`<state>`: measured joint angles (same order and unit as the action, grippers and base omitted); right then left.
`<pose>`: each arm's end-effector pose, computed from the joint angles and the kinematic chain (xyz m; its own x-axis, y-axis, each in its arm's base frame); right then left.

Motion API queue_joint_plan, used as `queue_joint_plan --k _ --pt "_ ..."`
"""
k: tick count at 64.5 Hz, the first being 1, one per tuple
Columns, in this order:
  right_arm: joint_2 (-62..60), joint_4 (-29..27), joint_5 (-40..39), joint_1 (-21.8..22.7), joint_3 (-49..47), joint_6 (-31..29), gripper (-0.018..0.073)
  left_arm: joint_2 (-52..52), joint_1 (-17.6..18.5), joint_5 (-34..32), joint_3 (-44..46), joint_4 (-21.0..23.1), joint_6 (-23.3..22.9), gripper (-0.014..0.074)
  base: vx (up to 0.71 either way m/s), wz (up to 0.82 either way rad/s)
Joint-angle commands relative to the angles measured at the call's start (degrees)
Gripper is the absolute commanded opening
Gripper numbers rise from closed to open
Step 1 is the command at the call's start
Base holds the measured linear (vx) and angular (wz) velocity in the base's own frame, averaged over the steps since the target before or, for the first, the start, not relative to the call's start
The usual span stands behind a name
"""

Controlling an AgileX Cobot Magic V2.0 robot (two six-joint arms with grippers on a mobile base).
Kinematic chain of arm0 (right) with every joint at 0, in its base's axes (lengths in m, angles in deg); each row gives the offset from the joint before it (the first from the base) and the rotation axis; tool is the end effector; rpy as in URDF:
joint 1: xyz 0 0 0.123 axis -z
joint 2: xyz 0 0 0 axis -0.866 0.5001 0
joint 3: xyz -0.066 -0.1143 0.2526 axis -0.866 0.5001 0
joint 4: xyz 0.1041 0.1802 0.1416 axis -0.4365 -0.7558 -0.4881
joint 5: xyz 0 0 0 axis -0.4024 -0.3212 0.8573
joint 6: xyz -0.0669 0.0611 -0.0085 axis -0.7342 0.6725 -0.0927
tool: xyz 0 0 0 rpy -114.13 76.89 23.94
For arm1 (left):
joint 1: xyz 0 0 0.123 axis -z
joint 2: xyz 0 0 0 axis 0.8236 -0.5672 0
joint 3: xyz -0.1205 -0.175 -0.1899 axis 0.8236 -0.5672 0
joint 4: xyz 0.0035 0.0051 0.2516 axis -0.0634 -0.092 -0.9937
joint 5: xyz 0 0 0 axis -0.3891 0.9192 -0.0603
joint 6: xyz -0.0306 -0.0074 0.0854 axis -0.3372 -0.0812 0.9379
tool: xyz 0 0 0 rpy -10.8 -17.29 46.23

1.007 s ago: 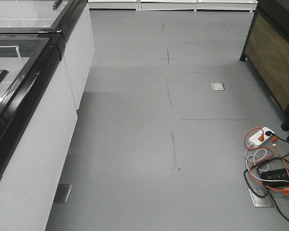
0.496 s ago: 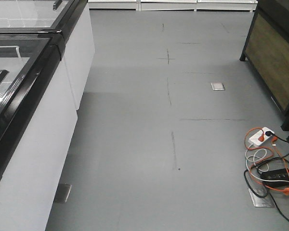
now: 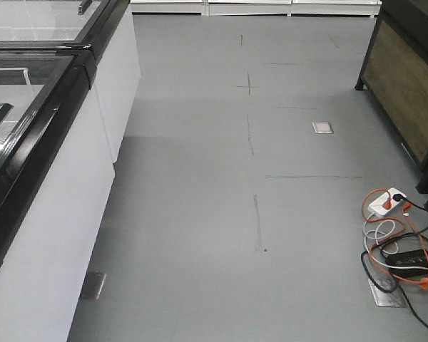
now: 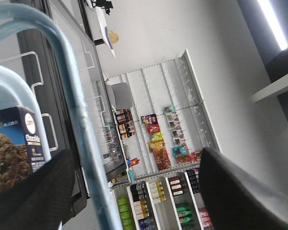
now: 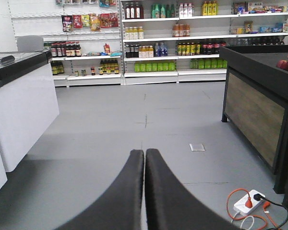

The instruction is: Left arm holds basket, right arm returns cookies

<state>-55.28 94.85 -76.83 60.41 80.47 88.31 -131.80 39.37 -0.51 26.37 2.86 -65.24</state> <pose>0.0567 -0.0026 0.1966 -0.0127 0.0221 -0.9997 0.0311 0.9993 0.0217 0.3097 0.1132 0.3346 0.4977 -0.8370 -0.2275 -0.1202 0.1932 -0.9738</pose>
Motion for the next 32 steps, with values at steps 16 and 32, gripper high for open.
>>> queue_joint_plan --k 16,32 --pt "-0.6 0.6 -4.4 0.3 1.2 -0.5 -0.0003 -0.3 -2.2 -4.0 2.5 -1.4 -1.4 0.0522 0.0 0.0" --pt "-0.6 0.6 -4.4 0.3 1.2 -0.5 -0.0003 -0.7 -2.7 -3.2 5.7 -1.7 -1.4 0.0499 0.0 0.0"
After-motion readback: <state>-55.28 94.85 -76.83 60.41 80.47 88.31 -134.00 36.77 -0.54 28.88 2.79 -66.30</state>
